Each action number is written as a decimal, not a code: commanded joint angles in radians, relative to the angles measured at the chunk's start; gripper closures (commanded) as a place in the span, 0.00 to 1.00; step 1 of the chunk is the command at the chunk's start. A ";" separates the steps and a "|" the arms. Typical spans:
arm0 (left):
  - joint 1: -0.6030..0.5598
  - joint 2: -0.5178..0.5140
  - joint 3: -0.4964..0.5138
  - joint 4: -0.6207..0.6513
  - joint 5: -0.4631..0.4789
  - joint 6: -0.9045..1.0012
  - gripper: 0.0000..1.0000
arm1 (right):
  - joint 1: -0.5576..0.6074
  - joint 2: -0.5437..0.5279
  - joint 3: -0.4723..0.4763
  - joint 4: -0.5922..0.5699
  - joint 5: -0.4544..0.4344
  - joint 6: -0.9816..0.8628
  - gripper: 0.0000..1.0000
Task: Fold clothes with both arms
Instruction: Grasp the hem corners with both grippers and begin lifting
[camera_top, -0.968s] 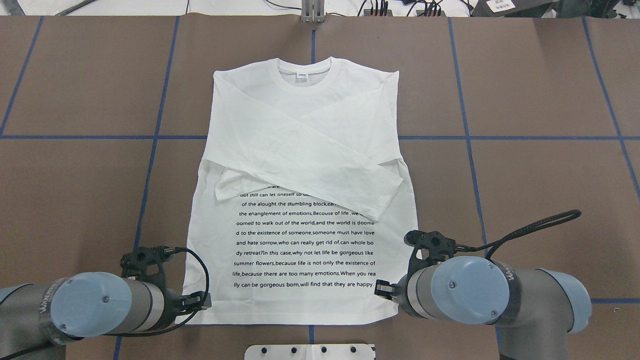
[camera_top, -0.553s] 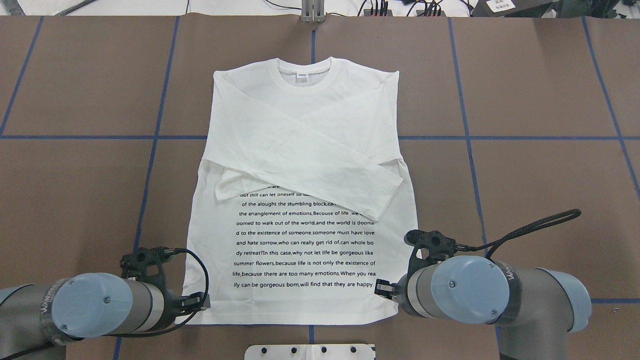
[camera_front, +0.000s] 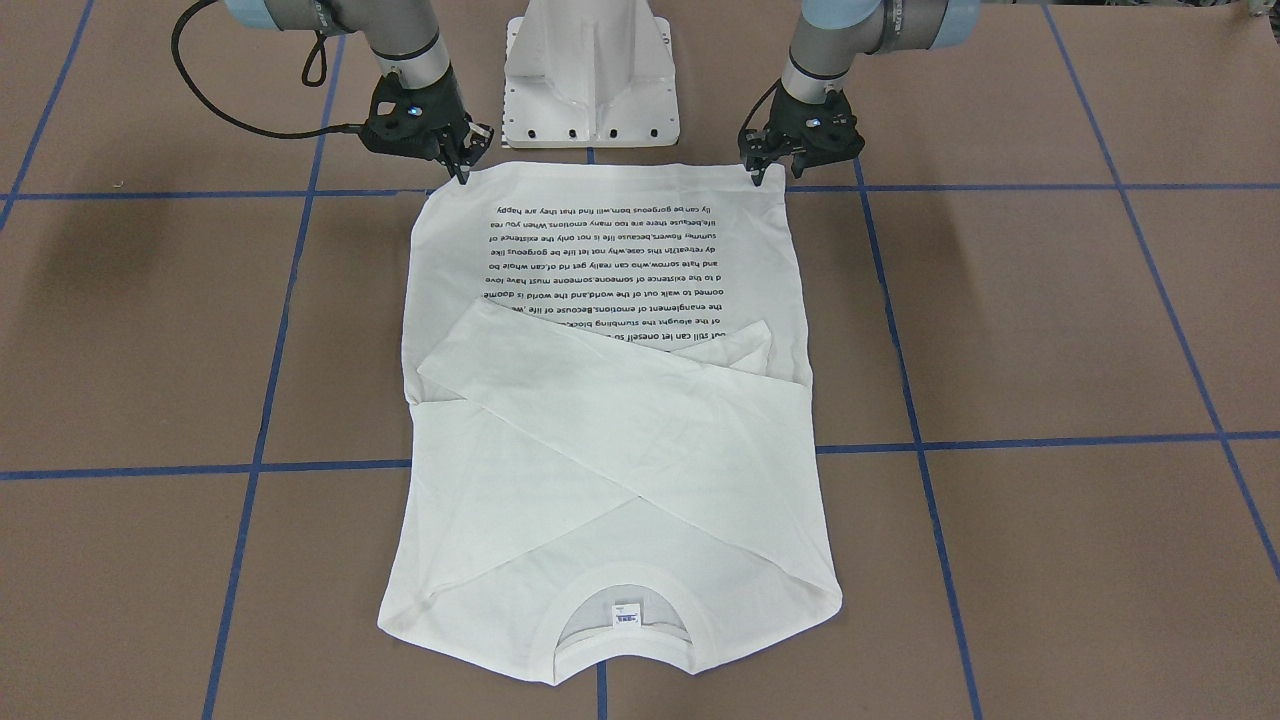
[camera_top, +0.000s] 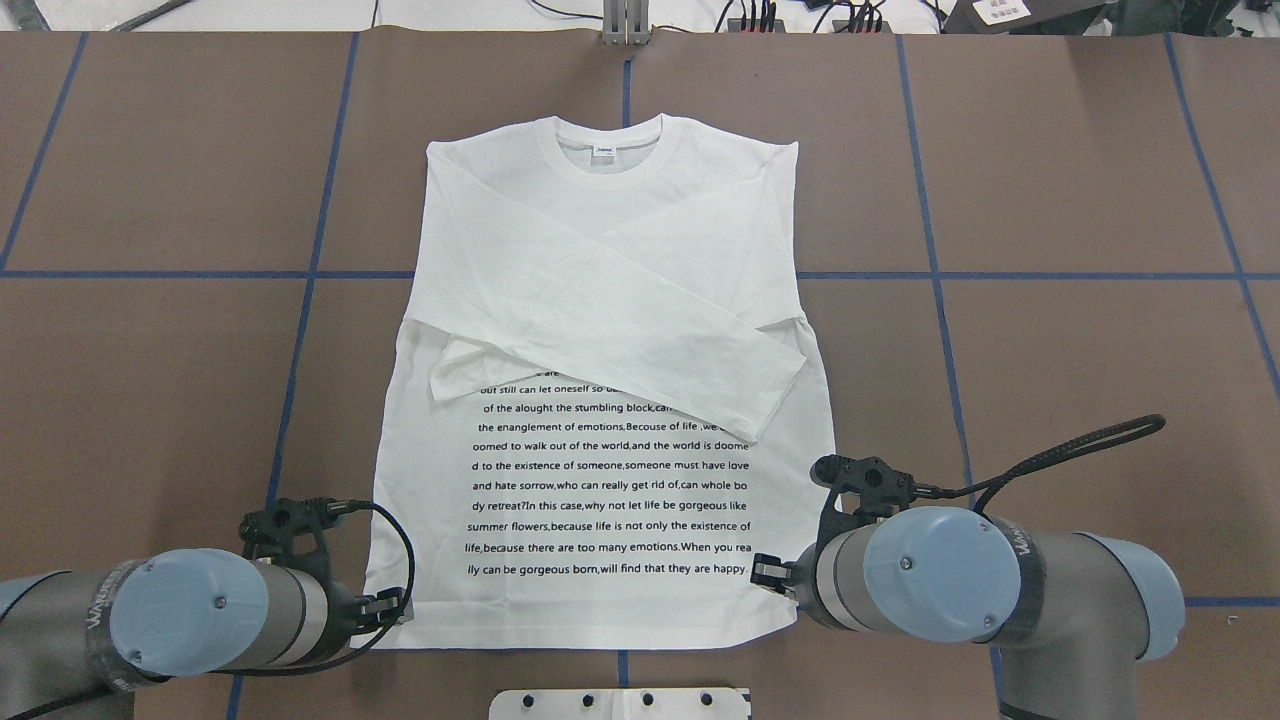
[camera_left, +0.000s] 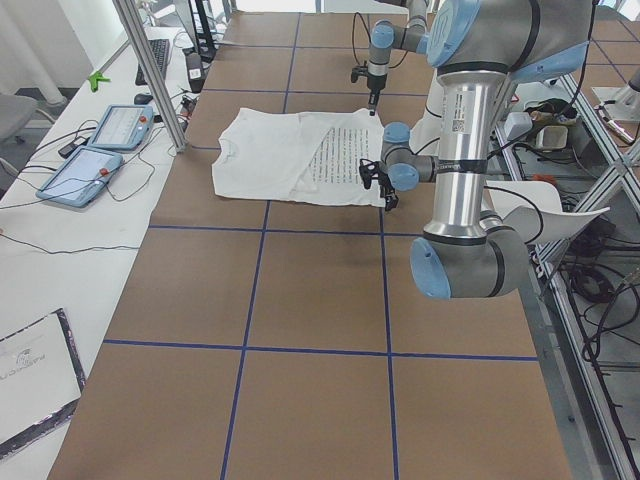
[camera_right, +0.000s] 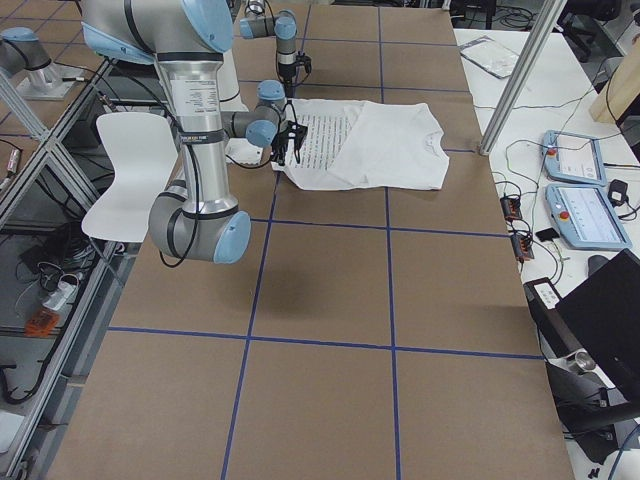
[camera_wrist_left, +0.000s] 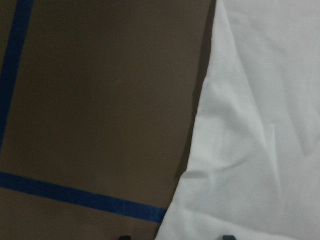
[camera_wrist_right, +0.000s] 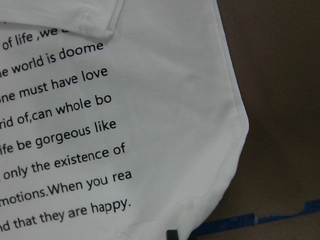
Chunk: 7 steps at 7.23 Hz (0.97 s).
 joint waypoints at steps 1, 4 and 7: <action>0.000 -0.005 0.012 0.000 0.000 0.000 0.51 | 0.005 0.000 0.000 0.000 0.000 -0.001 1.00; 0.000 -0.012 0.000 0.002 -0.003 0.000 0.76 | 0.009 -0.002 0.000 0.000 0.000 -0.003 1.00; 0.000 -0.010 -0.017 0.002 -0.003 0.000 0.89 | 0.011 -0.003 0.000 0.000 0.001 -0.003 1.00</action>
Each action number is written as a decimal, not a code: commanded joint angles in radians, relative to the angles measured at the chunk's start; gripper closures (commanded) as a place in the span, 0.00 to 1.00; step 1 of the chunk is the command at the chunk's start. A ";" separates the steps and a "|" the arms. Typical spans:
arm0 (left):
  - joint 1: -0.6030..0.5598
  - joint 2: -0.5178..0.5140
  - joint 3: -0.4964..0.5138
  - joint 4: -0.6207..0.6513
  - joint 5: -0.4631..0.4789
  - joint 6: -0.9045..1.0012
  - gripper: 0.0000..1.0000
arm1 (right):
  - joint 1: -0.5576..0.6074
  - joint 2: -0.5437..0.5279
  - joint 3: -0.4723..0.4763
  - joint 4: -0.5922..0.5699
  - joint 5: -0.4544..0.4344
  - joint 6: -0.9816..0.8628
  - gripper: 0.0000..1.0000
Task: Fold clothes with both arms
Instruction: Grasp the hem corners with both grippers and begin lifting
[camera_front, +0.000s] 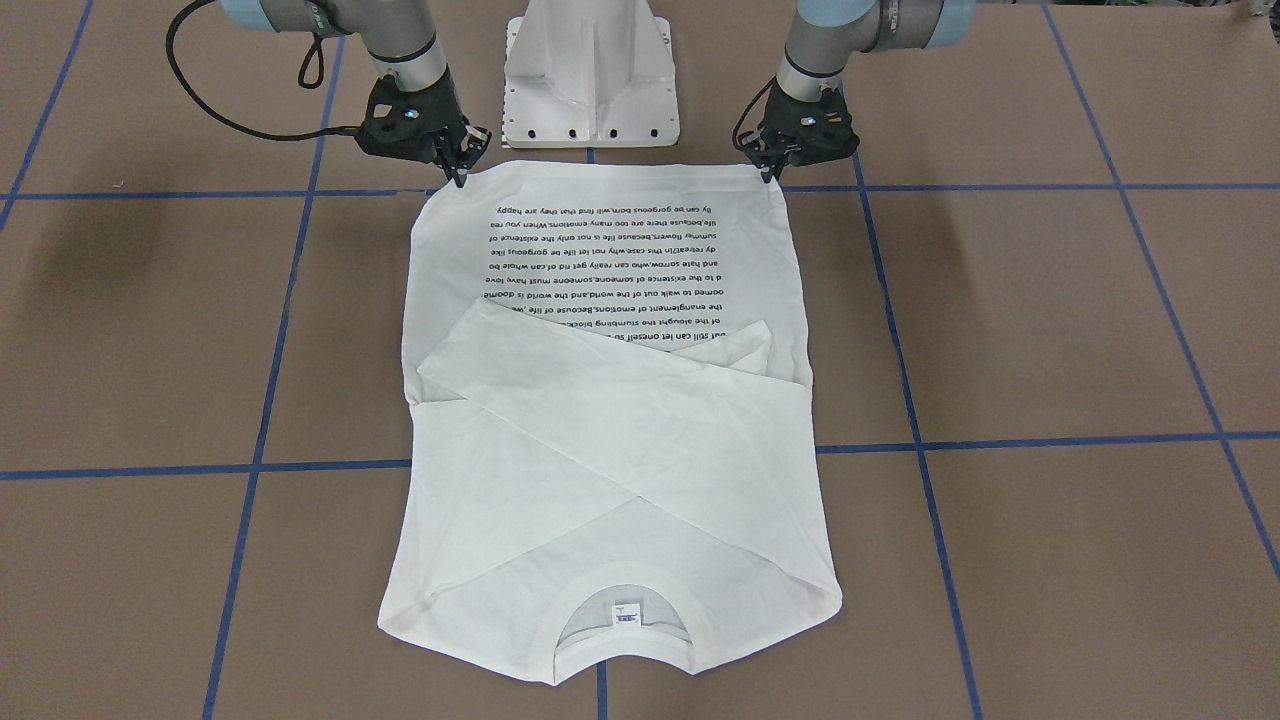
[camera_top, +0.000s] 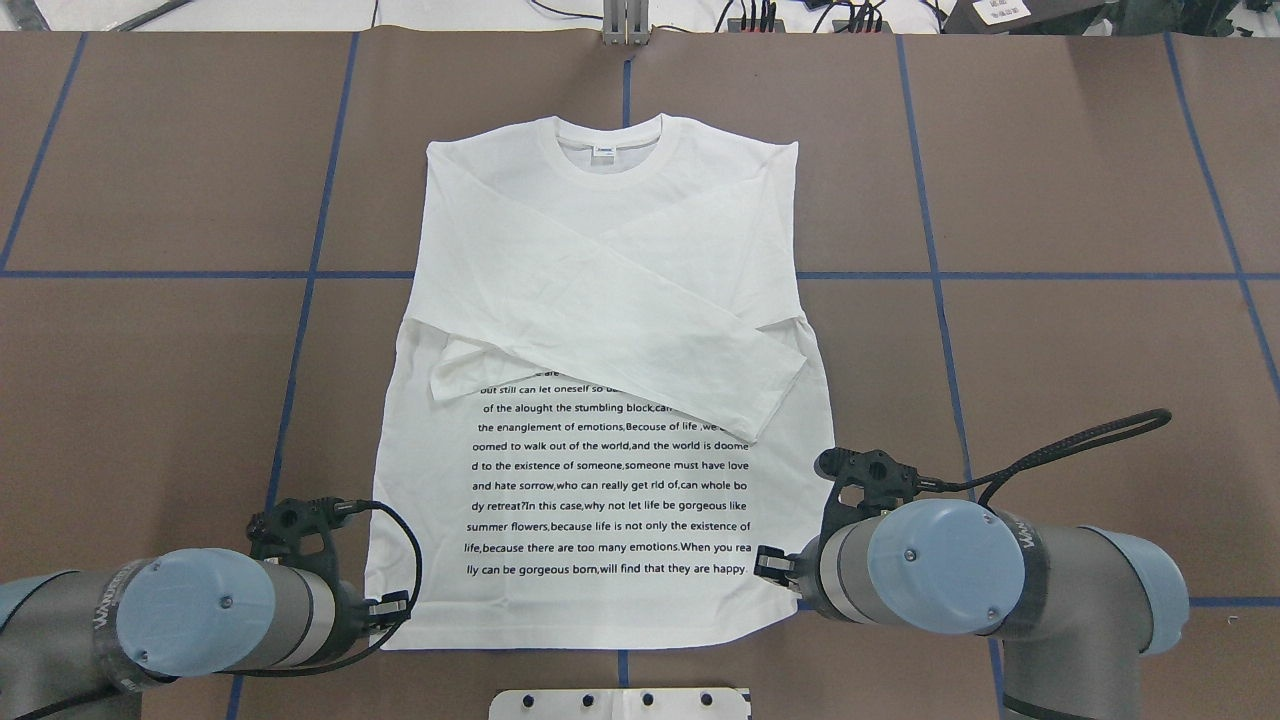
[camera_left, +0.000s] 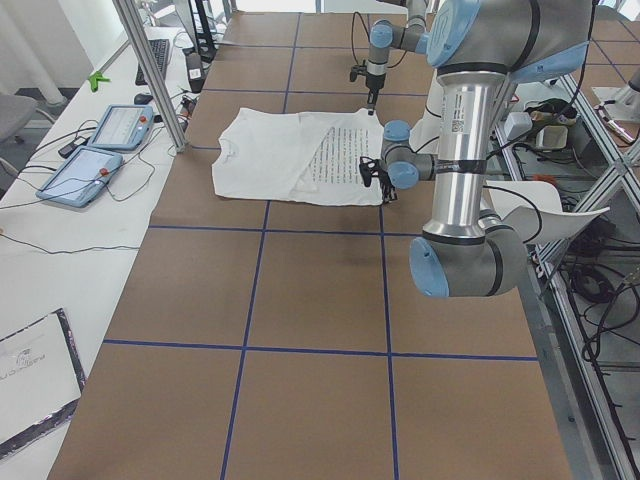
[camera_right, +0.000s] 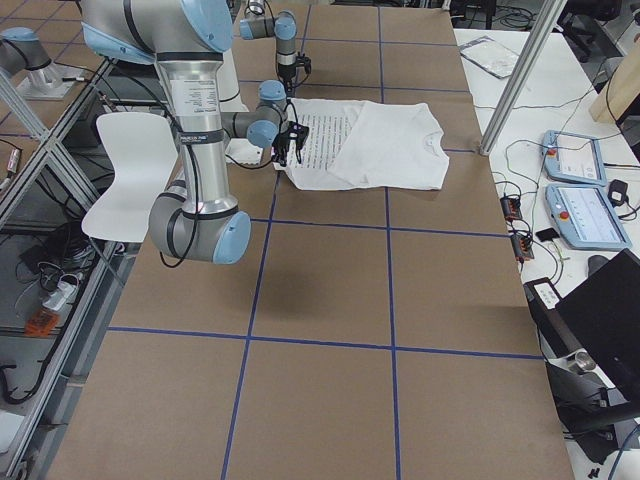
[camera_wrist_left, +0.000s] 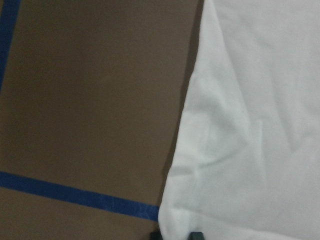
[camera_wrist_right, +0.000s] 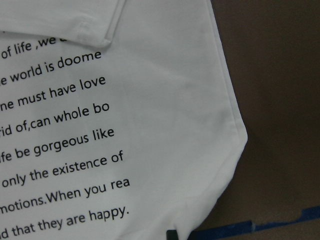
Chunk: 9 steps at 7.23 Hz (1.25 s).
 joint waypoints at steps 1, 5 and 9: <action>0.000 0.001 -0.012 0.000 0.000 0.000 1.00 | 0.004 0.000 0.000 0.000 0.001 0.000 1.00; -0.008 0.001 -0.159 0.145 -0.009 0.024 1.00 | 0.059 -0.009 0.044 -0.005 0.017 -0.011 1.00; 0.000 0.003 -0.322 0.297 -0.035 0.028 1.00 | 0.044 -0.123 0.159 -0.011 0.082 -0.009 1.00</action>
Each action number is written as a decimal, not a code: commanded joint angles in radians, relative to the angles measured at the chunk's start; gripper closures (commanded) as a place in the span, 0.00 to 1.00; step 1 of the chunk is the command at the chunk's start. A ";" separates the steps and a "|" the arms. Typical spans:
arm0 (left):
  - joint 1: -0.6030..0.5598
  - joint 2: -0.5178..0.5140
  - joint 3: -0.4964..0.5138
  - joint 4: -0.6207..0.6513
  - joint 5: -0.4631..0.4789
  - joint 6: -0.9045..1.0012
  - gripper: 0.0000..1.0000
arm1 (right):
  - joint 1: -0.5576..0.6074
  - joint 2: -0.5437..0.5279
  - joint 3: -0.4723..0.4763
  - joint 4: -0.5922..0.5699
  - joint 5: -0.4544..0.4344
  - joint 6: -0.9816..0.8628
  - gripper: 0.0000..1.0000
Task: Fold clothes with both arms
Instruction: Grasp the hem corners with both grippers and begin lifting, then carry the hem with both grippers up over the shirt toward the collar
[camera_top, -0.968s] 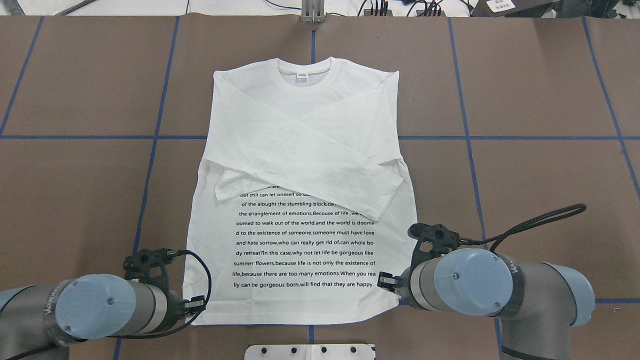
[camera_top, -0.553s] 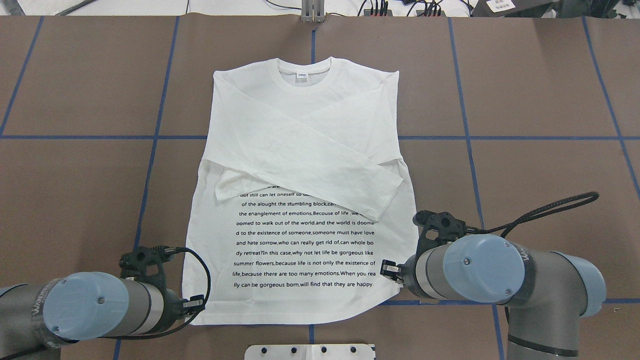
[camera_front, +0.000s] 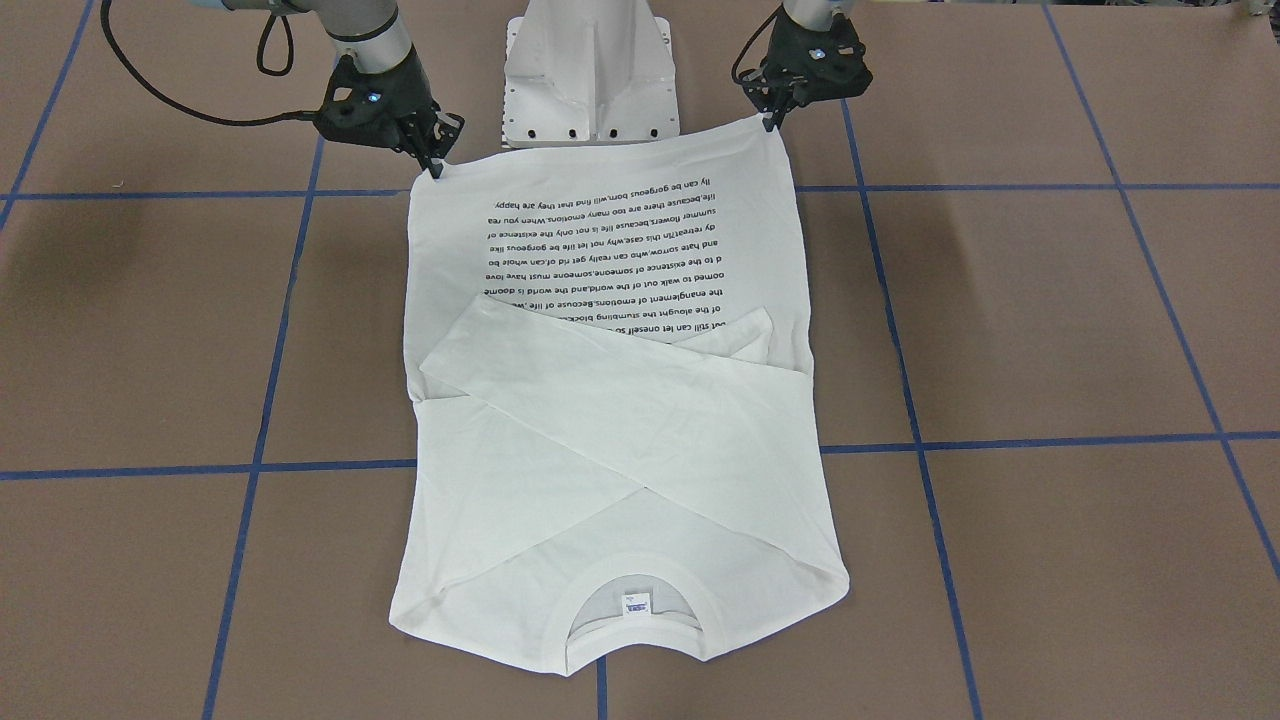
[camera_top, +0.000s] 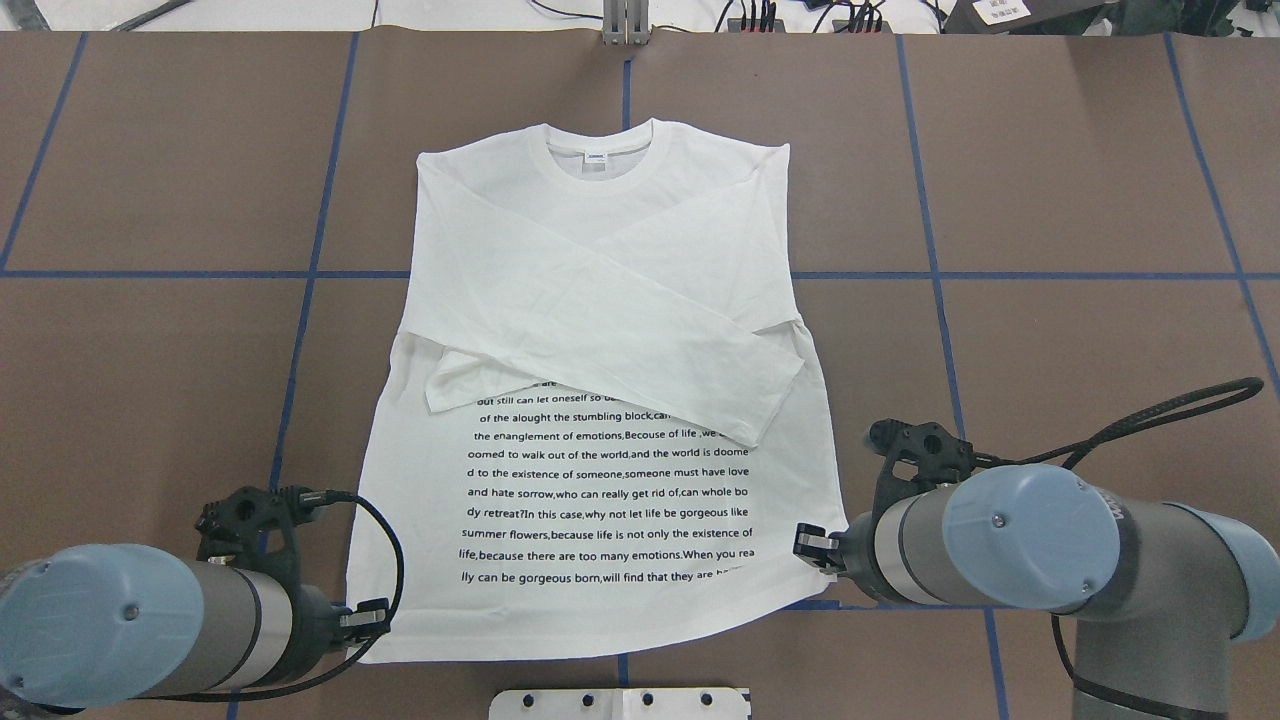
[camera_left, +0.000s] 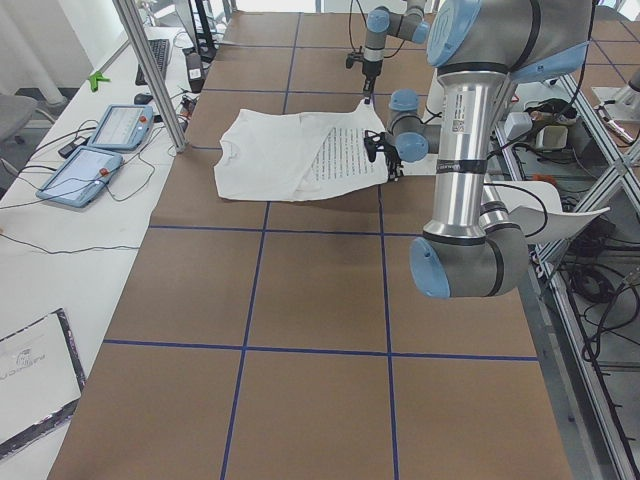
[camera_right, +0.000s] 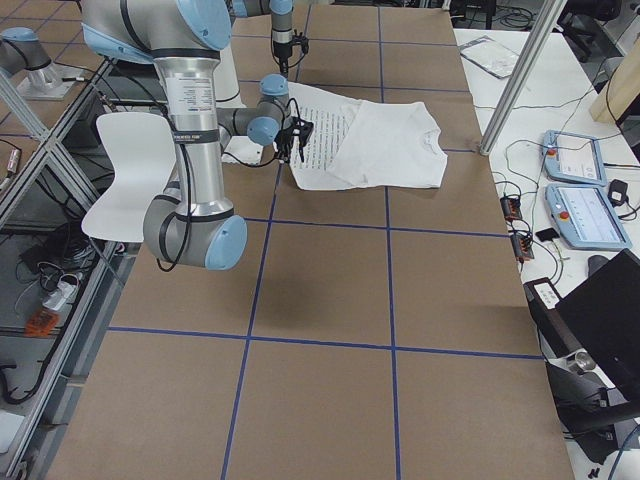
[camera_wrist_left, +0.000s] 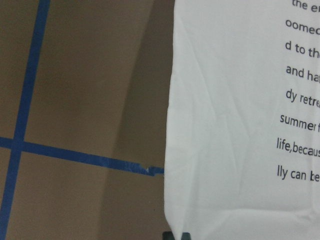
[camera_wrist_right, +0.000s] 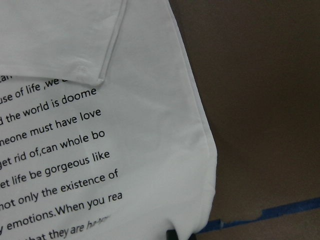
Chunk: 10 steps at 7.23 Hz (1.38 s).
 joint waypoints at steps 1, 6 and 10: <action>0.010 -0.002 -0.082 0.067 -0.036 0.000 1.00 | -0.007 -0.058 0.077 0.001 0.064 0.000 1.00; 0.108 -0.002 -0.145 0.107 -0.036 -0.003 1.00 | -0.044 -0.127 0.186 -0.003 0.228 0.000 1.00; 0.067 -0.039 -0.136 0.132 -0.031 0.002 1.00 | 0.072 0.000 0.068 0.001 0.219 -0.009 1.00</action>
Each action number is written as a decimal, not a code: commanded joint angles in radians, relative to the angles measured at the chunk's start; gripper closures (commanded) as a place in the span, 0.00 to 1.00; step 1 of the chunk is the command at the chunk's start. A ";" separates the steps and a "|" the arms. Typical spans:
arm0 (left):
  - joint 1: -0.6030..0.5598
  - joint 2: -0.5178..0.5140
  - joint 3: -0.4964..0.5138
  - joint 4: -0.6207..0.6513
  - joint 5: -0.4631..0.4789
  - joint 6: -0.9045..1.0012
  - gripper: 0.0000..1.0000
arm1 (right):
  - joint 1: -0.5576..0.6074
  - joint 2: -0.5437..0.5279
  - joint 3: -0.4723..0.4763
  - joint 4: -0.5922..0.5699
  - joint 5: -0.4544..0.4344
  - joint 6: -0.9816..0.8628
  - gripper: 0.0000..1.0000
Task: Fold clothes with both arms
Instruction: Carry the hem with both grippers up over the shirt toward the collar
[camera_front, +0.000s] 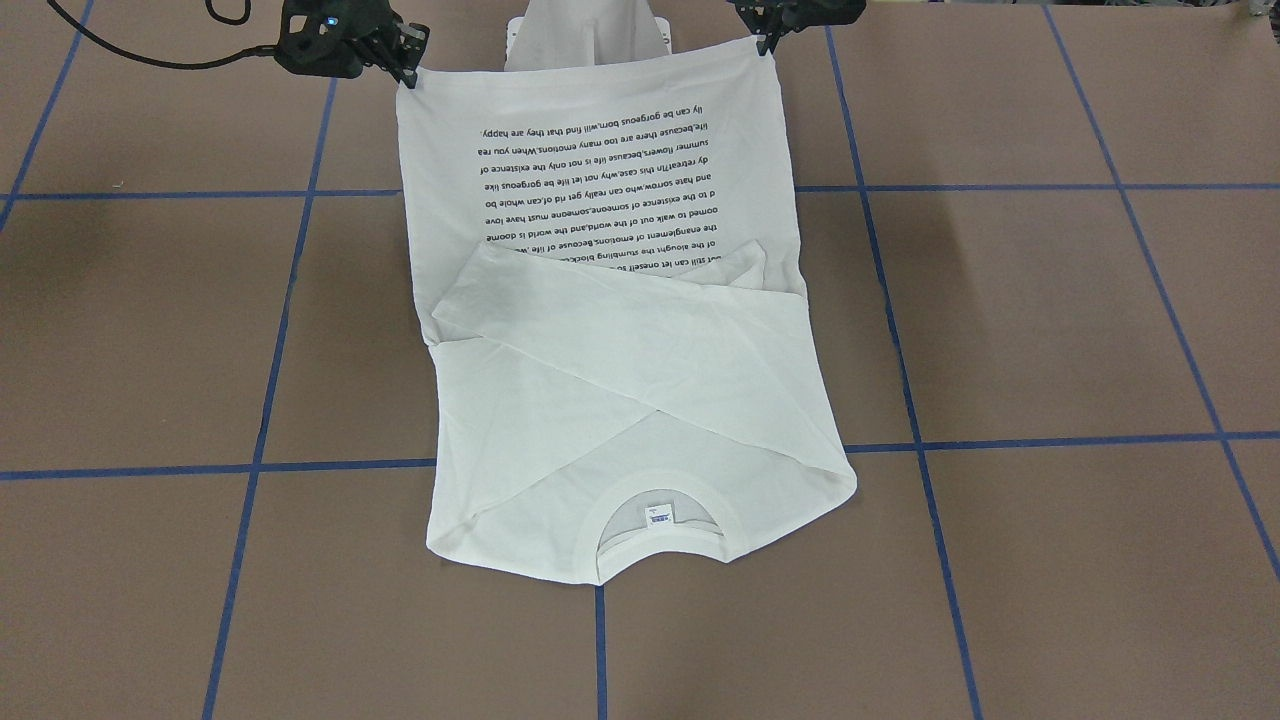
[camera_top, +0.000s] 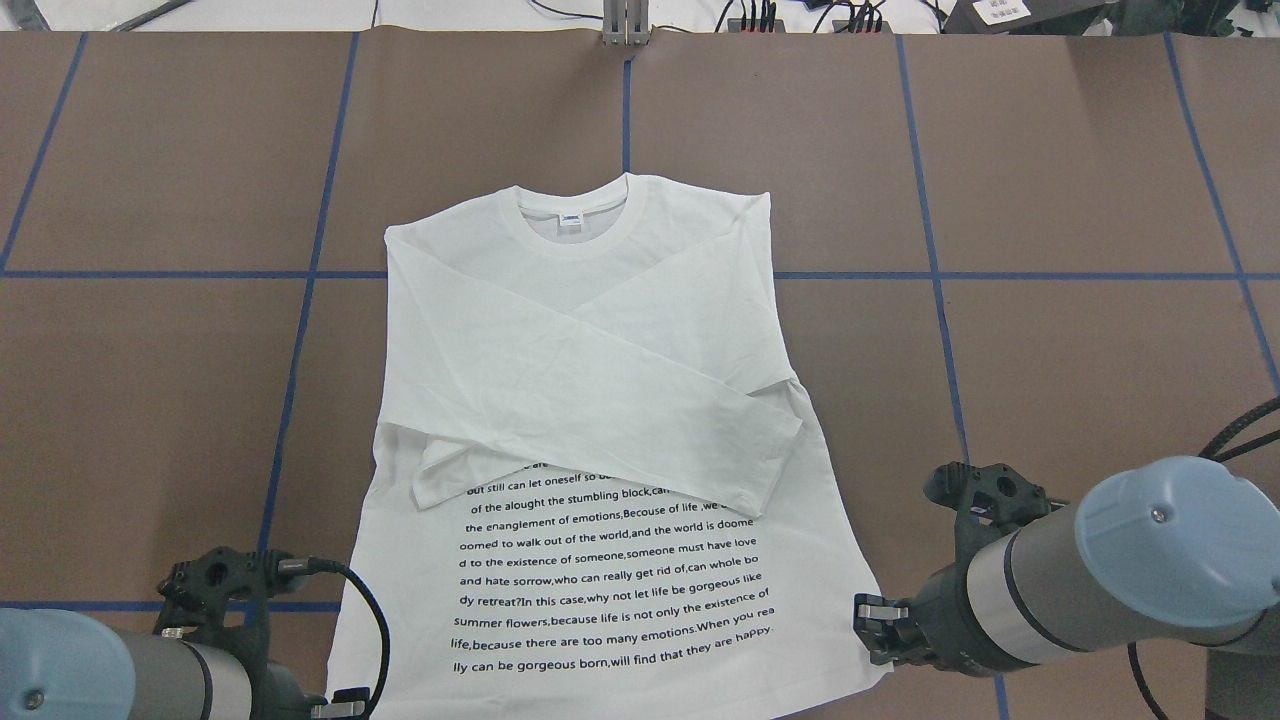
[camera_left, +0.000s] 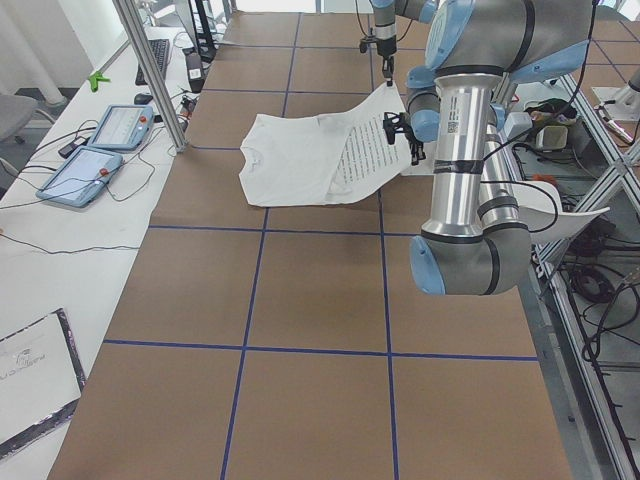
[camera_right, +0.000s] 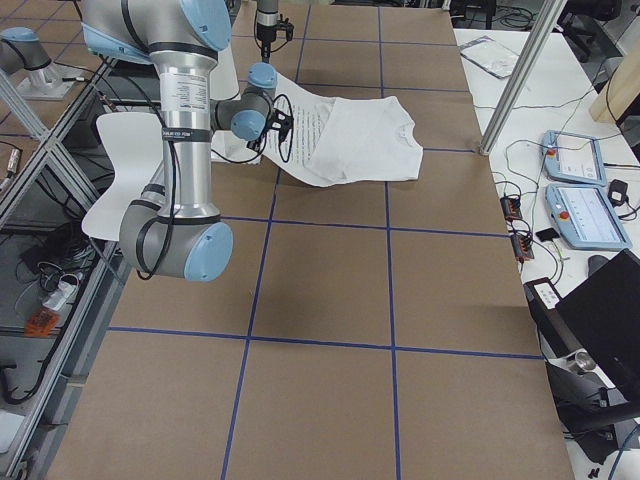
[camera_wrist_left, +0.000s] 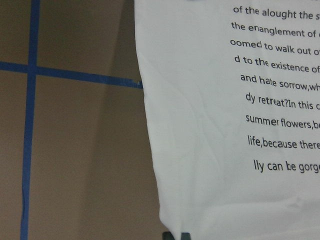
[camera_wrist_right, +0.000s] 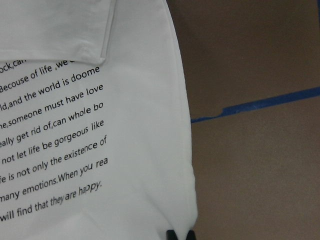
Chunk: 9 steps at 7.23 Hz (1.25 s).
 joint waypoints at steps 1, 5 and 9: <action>-0.067 -0.040 0.004 0.000 -0.001 0.025 1.00 | 0.076 0.114 -0.103 0.001 -0.003 -0.004 1.00; -0.322 -0.110 0.068 0.002 -0.088 0.195 1.00 | 0.255 0.168 -0.110 0.000 0.015 -0.030 1.00; -0.495 -0.178 0.170 0.003 -0.160 0.289 1.00 | 0.372 0.272 -0.198 -0.004 0.071 -0.030 1.00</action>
